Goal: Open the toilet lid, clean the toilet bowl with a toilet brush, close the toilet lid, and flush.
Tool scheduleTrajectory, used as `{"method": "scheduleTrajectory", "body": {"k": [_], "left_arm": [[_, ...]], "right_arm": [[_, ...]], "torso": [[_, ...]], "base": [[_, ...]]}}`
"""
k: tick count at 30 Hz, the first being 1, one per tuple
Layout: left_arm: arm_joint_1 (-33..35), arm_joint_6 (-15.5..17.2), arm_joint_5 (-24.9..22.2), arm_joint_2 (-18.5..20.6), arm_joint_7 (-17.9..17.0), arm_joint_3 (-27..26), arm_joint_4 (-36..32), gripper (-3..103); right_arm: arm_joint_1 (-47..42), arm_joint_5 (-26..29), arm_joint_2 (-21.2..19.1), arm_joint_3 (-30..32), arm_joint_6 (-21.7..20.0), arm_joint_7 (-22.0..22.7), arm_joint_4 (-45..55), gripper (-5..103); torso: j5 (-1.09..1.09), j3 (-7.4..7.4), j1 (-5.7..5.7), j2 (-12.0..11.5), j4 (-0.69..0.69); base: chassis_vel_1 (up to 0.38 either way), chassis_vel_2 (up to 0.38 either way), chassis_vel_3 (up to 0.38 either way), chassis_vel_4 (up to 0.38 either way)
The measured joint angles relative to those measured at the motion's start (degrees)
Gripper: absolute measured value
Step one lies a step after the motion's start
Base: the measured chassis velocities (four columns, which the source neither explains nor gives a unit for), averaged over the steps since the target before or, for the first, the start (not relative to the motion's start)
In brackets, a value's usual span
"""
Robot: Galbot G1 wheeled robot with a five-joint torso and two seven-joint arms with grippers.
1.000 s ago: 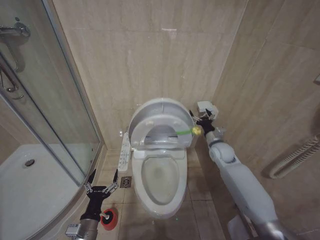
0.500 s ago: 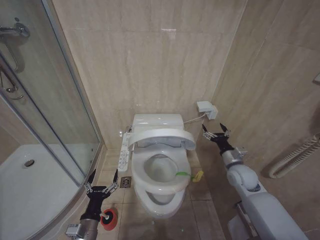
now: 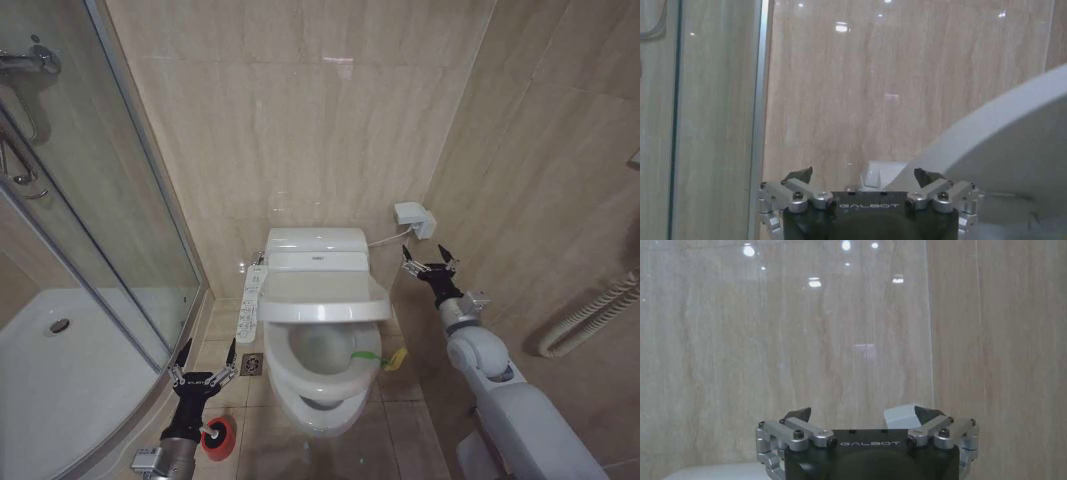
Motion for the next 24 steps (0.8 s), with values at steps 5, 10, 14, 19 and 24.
{"method": "scheduleTrajectory", "body": {"k": [5,10,14,19,24], "left_arm": [[0.0,0.0,0.0,0.0,0.0,0.0,0.0,99],[0.0,0.0,0.0,0.0,0.0,0.0,0.0,99],[0.0,0.0,0.0,0.0,0.0,0.0,0.0,99],[0.0,0.0,0.0,0.0,0.0,0.0,0.0,99],[0.0,0.0,0.0,0.0,0.0,0.0,0.0,99]], "right_arm": [[-3.1,0.1,0.3,1.1,-0.7,1.2,3.2,100],[-6.1,-0.4,1.3,2.3,-0.7,1.4,5.4,100],[-9.3,-1.2,3.2,3.5,-0.1,1.5,7.3,100],[-11.3,-2.5,5.1,3.9,0.0,1.7,9.2,100],[-13.8,-5.0,7.5,4.5,1.0,1.5,10.0,100]], "torso": [[0.00,0.00,0.00,0.0,-0.02],[0.00,0.00,-0.01,0.0,-0.01],[0.00,0.00,-0.01,0.0,-0.02],[0.00,-0.01,-0.01,0.0,-0.01],[0.00,0.00,-0.01,0.0,-0.01]], "base": [[0.000,0.000,0.000,0.000],[0.000,0.000,0.000,0.000],[0.000,0.000,0.000,0.000],[0.000,0.000,0.000,0.000],[0.000,0.000,0.000,0.000]]}}
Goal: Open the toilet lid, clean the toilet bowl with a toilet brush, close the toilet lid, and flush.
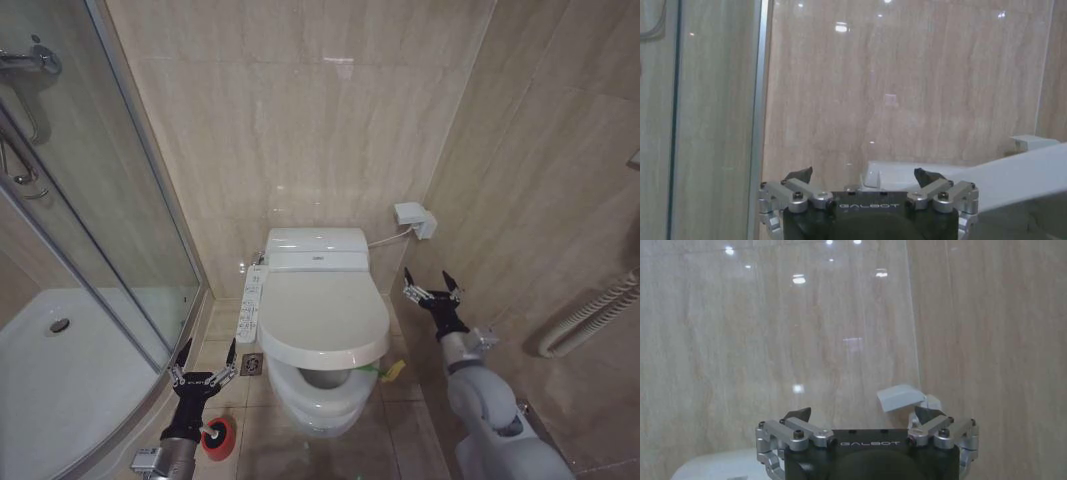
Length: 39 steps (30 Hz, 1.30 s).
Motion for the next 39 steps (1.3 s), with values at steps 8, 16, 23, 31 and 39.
{"method": "scheduleTrajectory", "body": {"k": [8,16,23,31,39], "left_arm": [[0.0,0.0,0.0,0.0,0.0,0.0,0.0,99],[0.0,0.0,0.0,0.0,0.0,0.0,0.0,99],[0.0,0.0,0.0,0.0,0.0,0.0,0.0,99],[0.0,0.0,0.0,0.0,0.0,0.0,0.0,99],[0.0,0.0,0.0,0.0,0.0,0.0,0.0,99]], "right_arm": [[-2.7,-4.4,4.4,1.3,2.2,-1.0,0.1,100],[-5.5,-5.9,6.6,1.7,2.7,-2.7,0.8,100],[-7.4,-7.4,8.0,3.0,4.3,-3.8,0.4,100],[-10.4,-9.6,9.3,3.1,2.2,-2.9,2.5,100],[-11.9,-11.2,8.6,2.6,0.9,-3.9,3.0,100]], "torso": [[0.00,0.00,0.00,0.0,0.00],[0.00,0.00,0.00,0.0,0.00],[0.00,0.00,0.00,0.0,-0.01],[0.00,0.00,0.00,0.0,0.00],[0.01,0.00,0.00,0.0,0.00]], "base": [[0.000,0.000,0.000,0.000],[0.000,0.000,0.000,0.000],[0.000,0.000,0.000,0.000],[0.000,0.000,0.000,0.000],[0.000,0.000,0.000,0.000]]}}
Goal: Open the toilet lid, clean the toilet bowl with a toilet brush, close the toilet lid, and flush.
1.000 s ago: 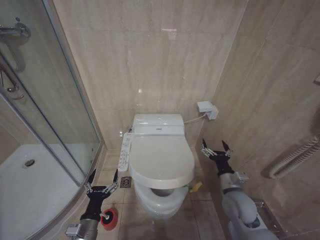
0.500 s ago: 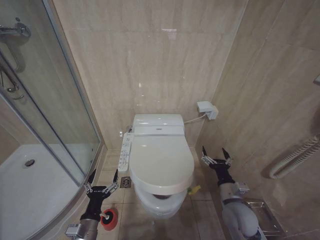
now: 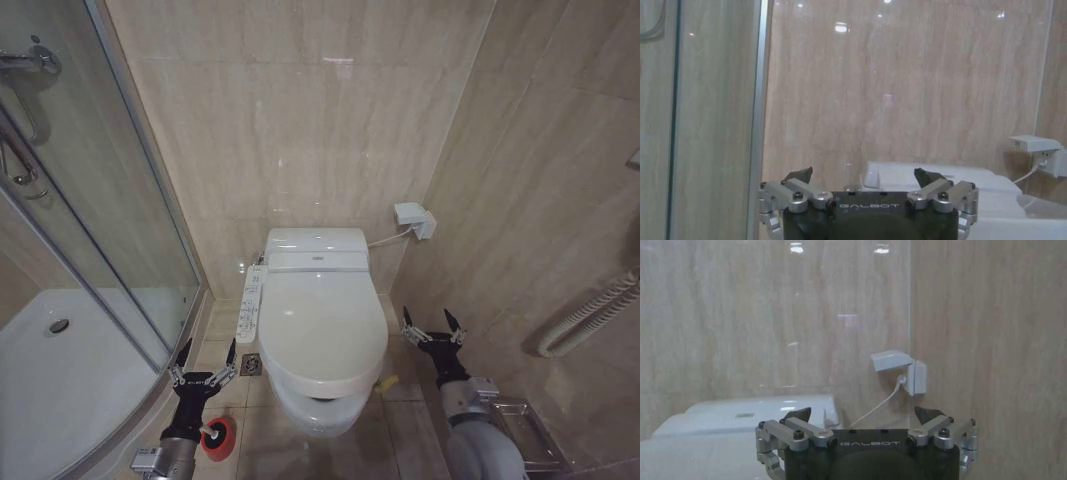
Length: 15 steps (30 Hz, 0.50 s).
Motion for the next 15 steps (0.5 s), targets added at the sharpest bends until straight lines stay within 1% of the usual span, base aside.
{"method": "scheduleTrajectory", "body": {"k": [5,15], "left_arm": [[0.0,0.0,0.0,0.0,0.0,0.0,0.0,99],[0.0,0.0,0.0,0.0,0.0,0.0,0.0,99]], "right_arm": [[-0.1,-0.7,0.4,-0.7,0.0,-1.1,-0.3,100],[-0.3,-0.7,1.4,-0.1,0.6,-1.3,0.2,100]], "torso": [[0.00,0.01,0.00,0.0,0.01],[0.00,0.00,0.00,0.0,0.00]], "base": [[0.000,0.000,0.000,0.000],[0.000,0.000,0.000,0.000]]}}
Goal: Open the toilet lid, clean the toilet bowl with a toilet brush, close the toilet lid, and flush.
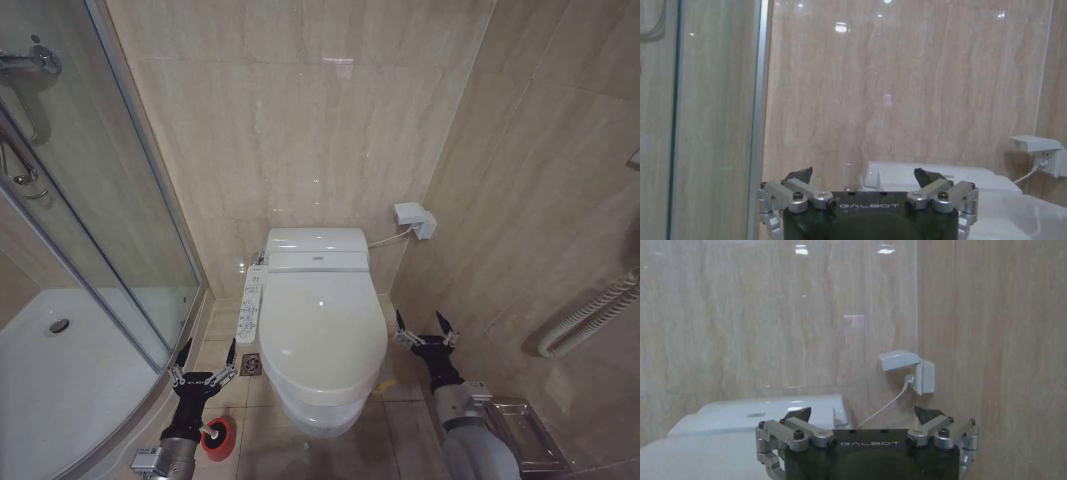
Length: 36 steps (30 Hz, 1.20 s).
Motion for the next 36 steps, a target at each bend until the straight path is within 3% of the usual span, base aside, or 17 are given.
{"method": "scheduleTrajectory", "body": {"k": [9,23,36], "left_arm": [[0.0,0.0,0.0,0.0,0.0,0.0,0.0,99],[0.0,0.0,0.0,0.0,0.0,0.0,0.0,99],[0.0,0.0,0.0,0.0,0.0,0.0,0.0,99]], "right_arm": [[1.0,0.0,1.1,1.9,0.9,-0.1,0.0,100],[-0.9,-1.9,6.2,4.2,2.6,-1.0,1.2,100],[-0.5,-2.6,6.4,4.0,2.2,-1.1,0.9,100]], "torso": [[0.00,0.00,0.00,0.0,0.00],[0.00,0.00,0.00,0.0,0.00],[0.00,0.00,0.00,0.0,0.00]], "base": [[0.000,0.000,0.000,0.000],[0.000,0.000,0.000,0.000],[0.000,0.000,0.000,0.000]]}}
